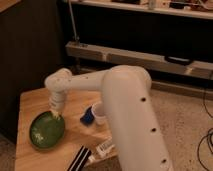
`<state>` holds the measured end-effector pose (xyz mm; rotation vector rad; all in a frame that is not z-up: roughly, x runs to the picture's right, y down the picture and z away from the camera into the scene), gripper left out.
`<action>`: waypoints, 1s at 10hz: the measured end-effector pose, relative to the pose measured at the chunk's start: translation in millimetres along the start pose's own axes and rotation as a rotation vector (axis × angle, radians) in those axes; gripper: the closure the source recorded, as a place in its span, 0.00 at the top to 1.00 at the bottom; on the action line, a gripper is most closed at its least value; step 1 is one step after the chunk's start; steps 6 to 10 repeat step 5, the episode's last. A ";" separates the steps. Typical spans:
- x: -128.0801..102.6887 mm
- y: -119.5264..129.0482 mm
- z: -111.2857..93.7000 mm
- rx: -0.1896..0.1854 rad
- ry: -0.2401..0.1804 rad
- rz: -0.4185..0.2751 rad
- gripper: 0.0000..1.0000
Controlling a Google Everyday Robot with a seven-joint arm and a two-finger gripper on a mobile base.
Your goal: Drag the ceramic bowl in a circle
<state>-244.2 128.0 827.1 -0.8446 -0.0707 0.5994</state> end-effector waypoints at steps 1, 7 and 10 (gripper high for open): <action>18.9 -13.6 -4.0 -0.008 -0.010 0.026 0.07; 83.1 -33.0 -2.7 -0.067 0.007 -0.001 0.07; 83.1 -33.0 -2.7 -0.067 0.007 -0.001 0.07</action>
